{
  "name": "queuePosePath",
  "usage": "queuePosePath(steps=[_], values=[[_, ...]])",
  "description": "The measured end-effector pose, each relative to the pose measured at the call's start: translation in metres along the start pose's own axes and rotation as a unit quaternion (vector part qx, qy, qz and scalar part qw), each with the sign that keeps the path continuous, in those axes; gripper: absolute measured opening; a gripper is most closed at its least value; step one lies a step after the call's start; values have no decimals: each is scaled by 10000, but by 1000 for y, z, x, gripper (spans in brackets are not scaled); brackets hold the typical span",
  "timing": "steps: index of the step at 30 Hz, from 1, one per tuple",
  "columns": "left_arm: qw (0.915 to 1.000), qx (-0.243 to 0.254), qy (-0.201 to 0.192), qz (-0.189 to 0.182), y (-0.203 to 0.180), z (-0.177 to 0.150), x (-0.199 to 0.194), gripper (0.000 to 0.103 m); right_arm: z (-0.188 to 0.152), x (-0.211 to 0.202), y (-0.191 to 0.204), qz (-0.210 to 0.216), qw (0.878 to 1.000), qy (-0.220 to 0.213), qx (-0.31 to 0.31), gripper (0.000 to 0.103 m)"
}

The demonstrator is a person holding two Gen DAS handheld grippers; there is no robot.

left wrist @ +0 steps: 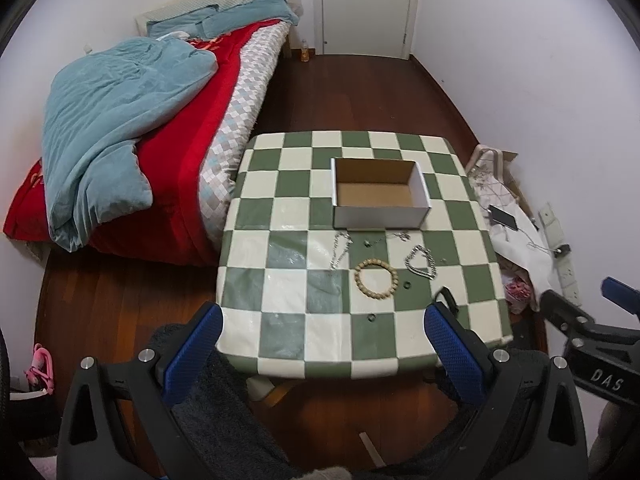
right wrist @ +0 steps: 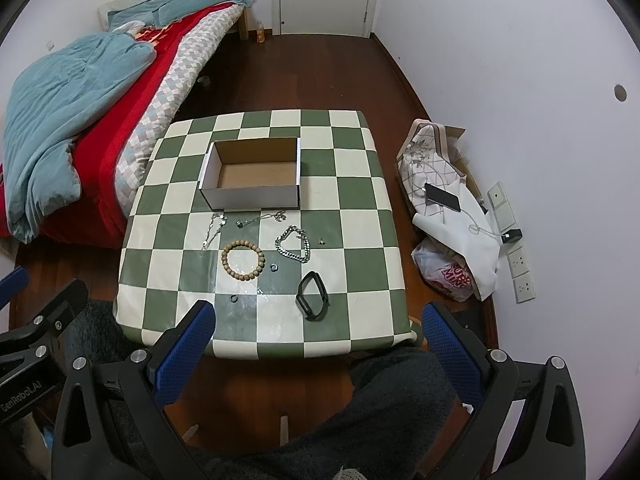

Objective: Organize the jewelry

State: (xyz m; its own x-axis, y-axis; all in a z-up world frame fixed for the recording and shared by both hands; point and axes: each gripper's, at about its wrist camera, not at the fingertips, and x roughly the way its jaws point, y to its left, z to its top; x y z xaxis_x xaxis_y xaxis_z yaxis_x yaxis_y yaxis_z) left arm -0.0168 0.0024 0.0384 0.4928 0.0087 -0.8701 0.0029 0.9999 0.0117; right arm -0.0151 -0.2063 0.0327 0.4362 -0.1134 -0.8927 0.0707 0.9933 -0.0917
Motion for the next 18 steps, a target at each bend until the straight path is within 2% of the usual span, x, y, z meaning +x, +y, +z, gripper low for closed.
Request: queuePosePath(steps=[4,7,11,14,18], values=[[9991,32,-104,410,5,6,28,103,2,25,-14,-171,9996,18,205,103],[9971,115,-63,751,7,10,64,103,3,67,-29,-140,9984,235,494,103],[9944,242,229,1003,6,15,116,103,-2,134,-45,15,9937,727,852,103],[9929,292,531,1019,2,14,155,103,-14,187,-47,128,9883,1118,1032,95],[9899,311,979,974,-4,11,201,103,-32,238,-41,230,9807,1538,1182,94]])
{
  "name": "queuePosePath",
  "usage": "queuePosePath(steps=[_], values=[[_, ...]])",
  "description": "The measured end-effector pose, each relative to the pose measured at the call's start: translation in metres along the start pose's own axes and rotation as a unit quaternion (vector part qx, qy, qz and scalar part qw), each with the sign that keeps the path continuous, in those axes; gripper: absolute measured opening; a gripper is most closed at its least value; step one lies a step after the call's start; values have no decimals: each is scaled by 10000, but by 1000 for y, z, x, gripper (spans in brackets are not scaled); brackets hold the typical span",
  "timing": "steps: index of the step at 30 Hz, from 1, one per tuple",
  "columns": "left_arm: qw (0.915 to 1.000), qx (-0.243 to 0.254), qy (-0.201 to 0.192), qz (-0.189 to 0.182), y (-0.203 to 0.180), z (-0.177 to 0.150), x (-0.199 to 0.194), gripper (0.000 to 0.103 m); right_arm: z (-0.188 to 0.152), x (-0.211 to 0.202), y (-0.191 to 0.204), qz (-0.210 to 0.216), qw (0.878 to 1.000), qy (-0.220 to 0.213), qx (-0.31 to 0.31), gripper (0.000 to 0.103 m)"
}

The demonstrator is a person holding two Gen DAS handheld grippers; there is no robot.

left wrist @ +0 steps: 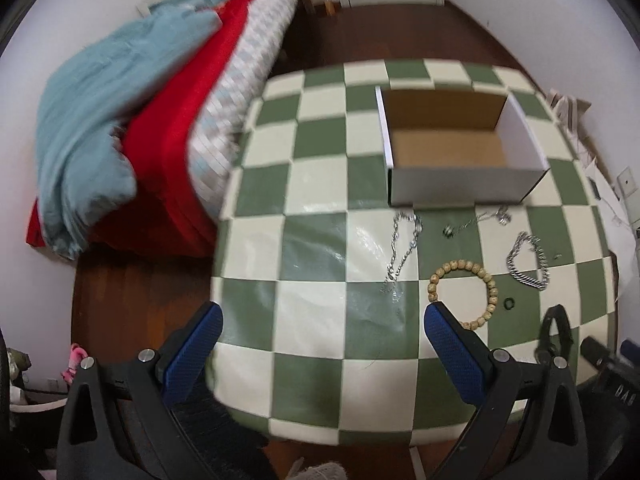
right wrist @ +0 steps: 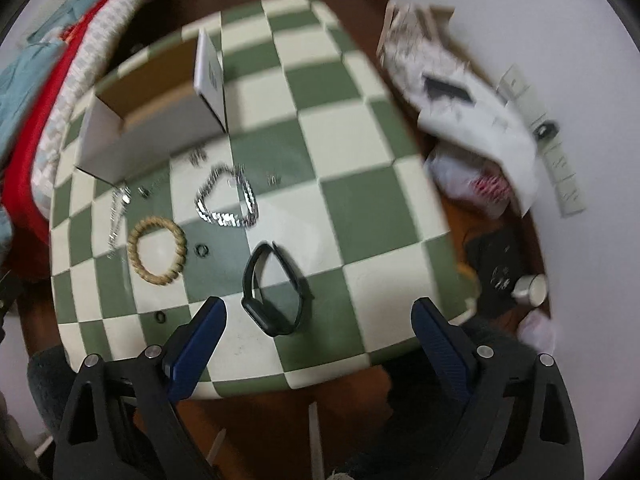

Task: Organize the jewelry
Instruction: 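Grasp the wooden bead bracelet with the left tool while the right tool grasps the black band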

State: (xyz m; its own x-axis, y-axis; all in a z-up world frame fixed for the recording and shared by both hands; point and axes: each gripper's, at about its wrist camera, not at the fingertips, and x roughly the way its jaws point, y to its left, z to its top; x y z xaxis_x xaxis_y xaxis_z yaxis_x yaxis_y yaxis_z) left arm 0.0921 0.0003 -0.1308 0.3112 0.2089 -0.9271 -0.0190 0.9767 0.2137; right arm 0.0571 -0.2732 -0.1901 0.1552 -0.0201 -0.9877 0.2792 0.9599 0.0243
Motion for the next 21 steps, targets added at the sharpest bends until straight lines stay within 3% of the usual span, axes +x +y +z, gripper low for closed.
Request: queuePosePath(steps=[10,15,17,19,20,21], values=[[9941,-61,881,-632,-37,6,77,99,-3,58,11,311,9981,523,32,94],[9897,10,1119,-894,-57,6,101,71,-7,70,15,260,9973,684,-23,95],[9889,85,1144,-946,-64,5,105,66,-7,70,19,158,9978,639,-87,96],[9907,141,932,-985,-68,5,101,61,-7,70,23,65,9979,622,-152,96],[9910,186,868,-1003,-70,5,99,55,-8,69,25,12,9979,614,-192,95],[9903,234,798,-1111,-72,5,96,38,-8,69,28,-44,9979,611,-231,95]])
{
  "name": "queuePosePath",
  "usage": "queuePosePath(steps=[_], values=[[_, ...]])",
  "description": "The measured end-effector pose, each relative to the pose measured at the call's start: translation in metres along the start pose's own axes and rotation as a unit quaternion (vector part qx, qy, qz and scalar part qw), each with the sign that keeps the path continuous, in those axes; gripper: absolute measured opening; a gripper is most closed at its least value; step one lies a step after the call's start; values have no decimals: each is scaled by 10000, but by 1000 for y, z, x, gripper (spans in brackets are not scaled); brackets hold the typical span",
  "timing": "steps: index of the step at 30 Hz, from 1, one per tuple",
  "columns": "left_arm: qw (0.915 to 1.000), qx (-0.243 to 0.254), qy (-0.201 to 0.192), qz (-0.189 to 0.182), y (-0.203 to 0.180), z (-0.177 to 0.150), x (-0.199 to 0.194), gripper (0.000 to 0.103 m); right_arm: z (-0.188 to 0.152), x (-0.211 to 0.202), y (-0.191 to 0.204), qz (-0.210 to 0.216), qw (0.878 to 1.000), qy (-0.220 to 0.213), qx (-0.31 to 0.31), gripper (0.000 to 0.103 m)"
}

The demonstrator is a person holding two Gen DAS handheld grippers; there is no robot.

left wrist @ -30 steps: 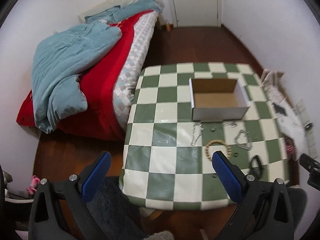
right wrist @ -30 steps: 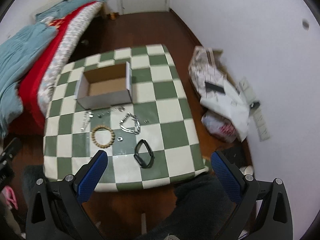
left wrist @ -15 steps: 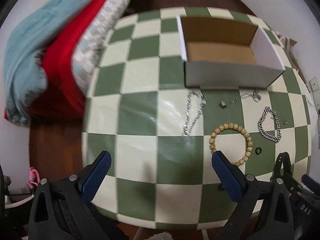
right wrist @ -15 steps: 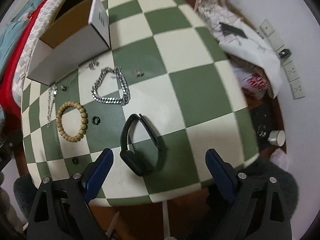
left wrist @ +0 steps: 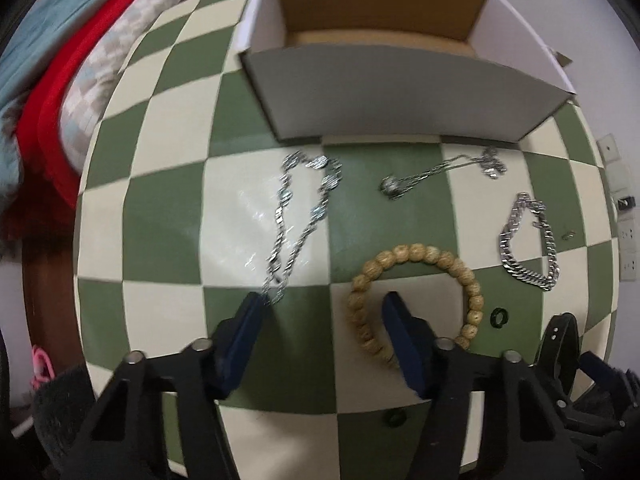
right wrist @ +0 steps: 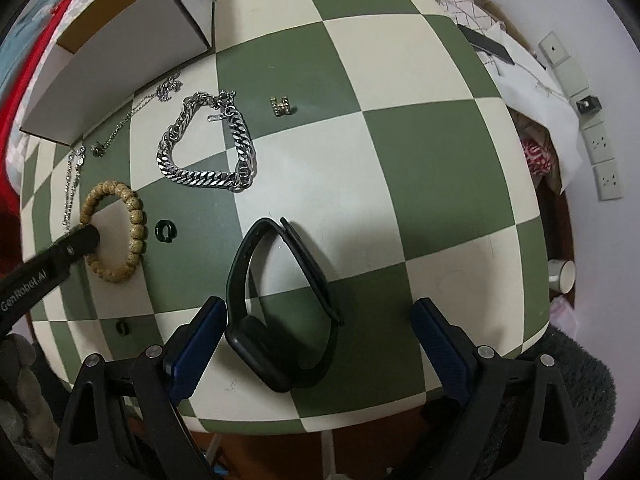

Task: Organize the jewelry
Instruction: 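Grasp the wooden bead bracelet with the left tool while the right tool grasps the black band, then carry the bead bracelet and black band into the white box while both tools open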

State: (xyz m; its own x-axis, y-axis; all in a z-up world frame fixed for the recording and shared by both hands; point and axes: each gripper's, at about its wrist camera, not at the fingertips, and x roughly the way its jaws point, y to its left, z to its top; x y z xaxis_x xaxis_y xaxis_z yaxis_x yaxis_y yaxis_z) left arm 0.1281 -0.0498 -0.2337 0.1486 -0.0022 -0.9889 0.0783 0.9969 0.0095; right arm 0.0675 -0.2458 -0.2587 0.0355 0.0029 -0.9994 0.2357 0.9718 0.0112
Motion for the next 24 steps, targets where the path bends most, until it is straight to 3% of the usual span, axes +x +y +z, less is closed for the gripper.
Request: queuePosePath(steps=[2,3,7,8,9,10,16,24], values=[[9998,157,-89,-73,-6,0,-4,12,-3,0,4,-126,9999,-3,-71,94],[9996,245,-98,-41,-9,-1,-5,7,-3,-1,7,-182,9998,-16,-99,92],[9995,276,-139,92,-12,-3,-6,6,-3,-9,11,-185,9996,-133,-141,81],[9995,254,-158,91,-12,-5,-6,6,-3,-12,12,-182,9995,-188,-147,70],[9995,237,-177,91,-11,-6,-8,6,-4,-17,12,-189,9993,-274,-146,52],[9994,237,-217,100,-11,-9,-11,6,-2,-19,14,-169,9994,-274,-130,48],[9983,265,-515,75,-4,-18,-46,6,7,-19,-3,250,9989,-375,133,42],[9941,273,-1048,-28,-11,-2,-99,6,11,-61,5,573,9950,-813,110,40]])
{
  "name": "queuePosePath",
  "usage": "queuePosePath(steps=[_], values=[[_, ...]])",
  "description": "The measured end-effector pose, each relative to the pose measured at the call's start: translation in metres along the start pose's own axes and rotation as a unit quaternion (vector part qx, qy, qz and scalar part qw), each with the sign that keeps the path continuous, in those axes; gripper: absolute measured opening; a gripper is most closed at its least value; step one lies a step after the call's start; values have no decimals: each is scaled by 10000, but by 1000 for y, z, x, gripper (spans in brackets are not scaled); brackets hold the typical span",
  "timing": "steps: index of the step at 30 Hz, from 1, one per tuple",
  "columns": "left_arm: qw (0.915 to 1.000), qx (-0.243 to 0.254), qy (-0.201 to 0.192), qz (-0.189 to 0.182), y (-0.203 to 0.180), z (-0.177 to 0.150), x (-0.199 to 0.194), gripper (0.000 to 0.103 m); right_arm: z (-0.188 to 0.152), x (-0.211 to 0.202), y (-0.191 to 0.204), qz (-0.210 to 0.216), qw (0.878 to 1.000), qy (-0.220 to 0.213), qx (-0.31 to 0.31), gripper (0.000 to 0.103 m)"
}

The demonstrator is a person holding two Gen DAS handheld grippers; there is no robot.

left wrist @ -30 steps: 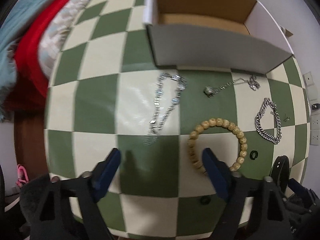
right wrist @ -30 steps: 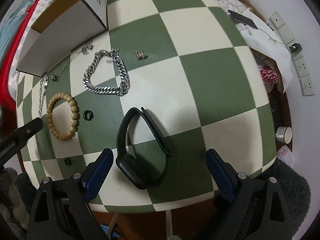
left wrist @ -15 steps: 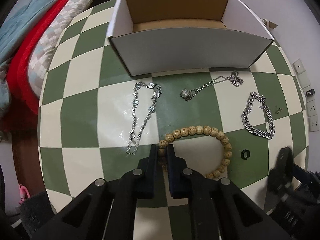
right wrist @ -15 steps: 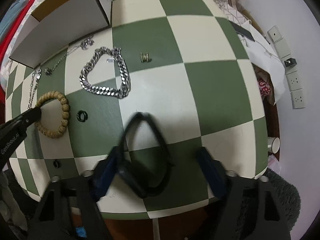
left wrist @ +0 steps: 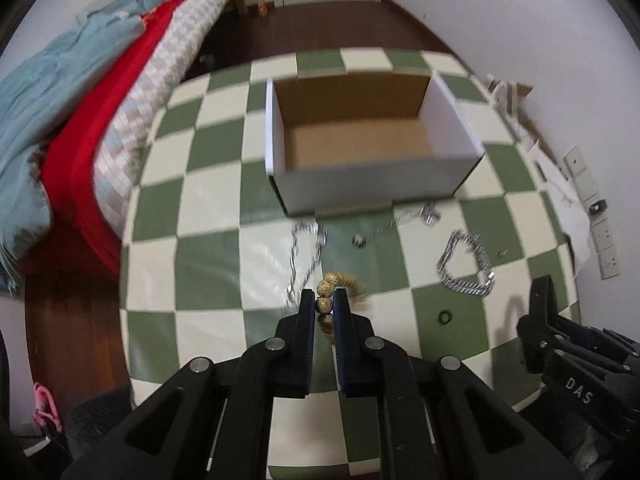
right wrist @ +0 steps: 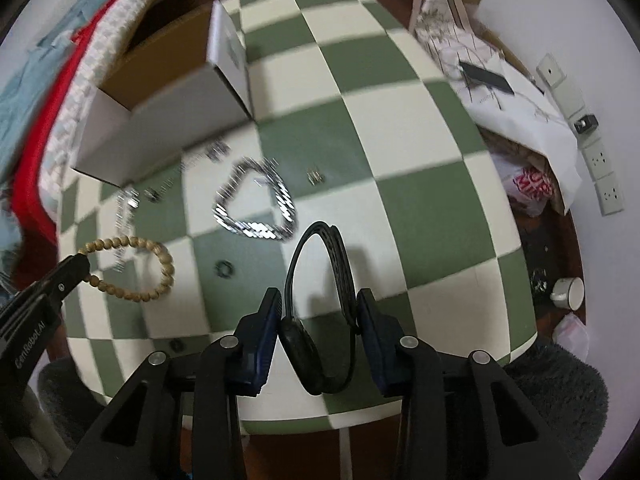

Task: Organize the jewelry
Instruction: 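Carry the bead bracelet and black band into the white box while both tools open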

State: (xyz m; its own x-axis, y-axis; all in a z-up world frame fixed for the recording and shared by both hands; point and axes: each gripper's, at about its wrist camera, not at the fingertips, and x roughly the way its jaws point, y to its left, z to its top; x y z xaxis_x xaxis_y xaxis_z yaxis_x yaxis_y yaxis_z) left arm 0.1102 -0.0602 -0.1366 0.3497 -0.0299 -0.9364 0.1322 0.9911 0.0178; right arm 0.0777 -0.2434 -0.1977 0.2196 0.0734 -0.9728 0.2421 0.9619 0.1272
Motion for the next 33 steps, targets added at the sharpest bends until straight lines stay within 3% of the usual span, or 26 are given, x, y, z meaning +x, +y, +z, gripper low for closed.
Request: queuePosePath(steps=[9,18,21,25,33], values=[[9973,-73,-732,-82,17,57,-47,6,57,-34,21,222,9977,-576,-267,39],[9948,-204,-975,-198,30,133,-46,6,134,-50,56,382,9933,-967,-502,39],[9954,-248,-884,-272,35,156,-34,6,156,-47,66,448,9929,-977,-520,39],[9957,-497,-459,-631,47,178,-3,6,182,-27,81,531,9941,-749,-579,39],[9931,-645,200,-953,53,185,51,7,206,18,101,443,9955,-243,-802,41]])
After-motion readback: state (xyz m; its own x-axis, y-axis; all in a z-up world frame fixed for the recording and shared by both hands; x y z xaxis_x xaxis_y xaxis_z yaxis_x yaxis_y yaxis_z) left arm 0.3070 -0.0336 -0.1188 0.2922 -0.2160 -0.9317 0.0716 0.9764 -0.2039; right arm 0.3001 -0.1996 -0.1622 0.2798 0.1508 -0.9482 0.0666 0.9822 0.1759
